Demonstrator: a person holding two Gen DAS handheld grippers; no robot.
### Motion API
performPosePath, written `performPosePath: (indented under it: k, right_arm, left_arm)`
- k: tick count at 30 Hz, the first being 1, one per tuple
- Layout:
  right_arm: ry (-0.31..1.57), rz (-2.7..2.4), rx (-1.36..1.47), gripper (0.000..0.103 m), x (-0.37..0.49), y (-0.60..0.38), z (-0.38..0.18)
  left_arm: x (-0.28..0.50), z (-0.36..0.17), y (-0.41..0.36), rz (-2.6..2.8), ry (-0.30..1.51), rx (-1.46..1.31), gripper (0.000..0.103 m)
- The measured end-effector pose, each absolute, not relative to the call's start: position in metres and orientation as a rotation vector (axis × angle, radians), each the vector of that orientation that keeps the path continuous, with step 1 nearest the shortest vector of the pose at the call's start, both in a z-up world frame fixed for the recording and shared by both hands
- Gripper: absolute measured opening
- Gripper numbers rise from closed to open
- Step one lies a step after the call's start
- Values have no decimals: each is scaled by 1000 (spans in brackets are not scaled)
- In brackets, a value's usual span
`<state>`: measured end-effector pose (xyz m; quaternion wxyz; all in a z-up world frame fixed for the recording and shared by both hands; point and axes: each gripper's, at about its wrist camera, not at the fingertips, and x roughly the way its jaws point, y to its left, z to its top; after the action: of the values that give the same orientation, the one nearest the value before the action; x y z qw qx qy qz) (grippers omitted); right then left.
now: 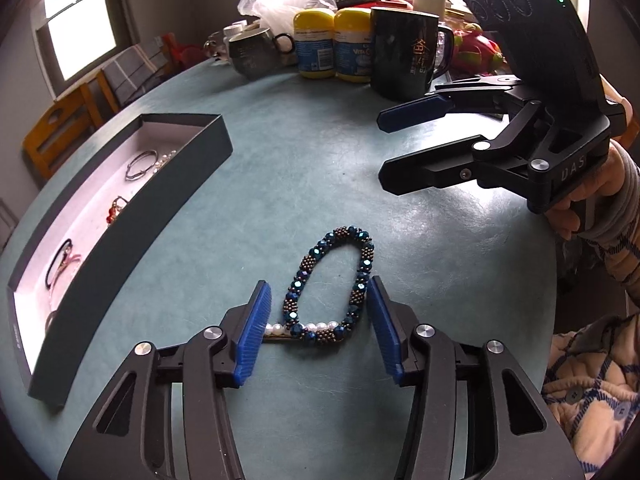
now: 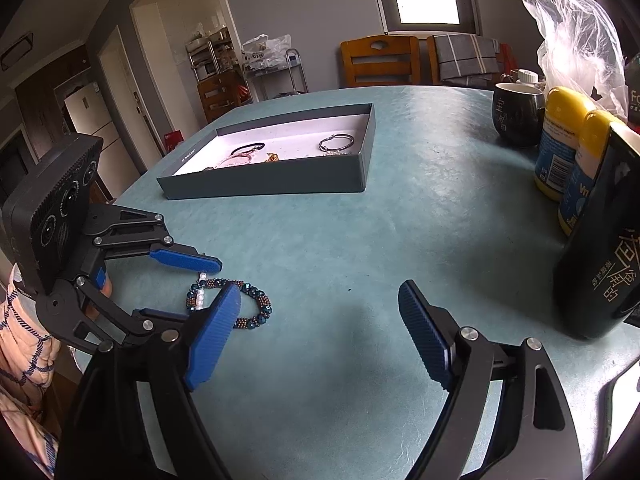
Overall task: Organize jewelry
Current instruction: 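Lower the left tool onto the dark blue beaded bracelet and close it, then lift the blue bracelet while the right tool grasps the pearl hair clip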
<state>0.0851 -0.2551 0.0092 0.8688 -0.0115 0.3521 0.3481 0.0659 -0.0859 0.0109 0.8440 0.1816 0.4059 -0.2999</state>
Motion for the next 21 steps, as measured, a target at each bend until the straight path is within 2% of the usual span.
performPosePath:
  k: [7,10,11,12,21]
  right_arm:
    - [740,728,-14,81,86,-256,9]
    - [742,729,-5,81,87,-257,8]
    - [742,729,-3,81,87,-257,8]
    - [742,731,-2,81,87,-258,9]
    - [739,736,-12,81,86,-257,9]
  left_arm:
    - [67,10,-83,-657,875,360,53]
    - [62,11,-88,-674,860,373,33]
    - [61,11,-89,-673,853,382,19]
    - [59,12,-90,-669,843,387,14]
    - [56,39,-72,-639,733,306,14]
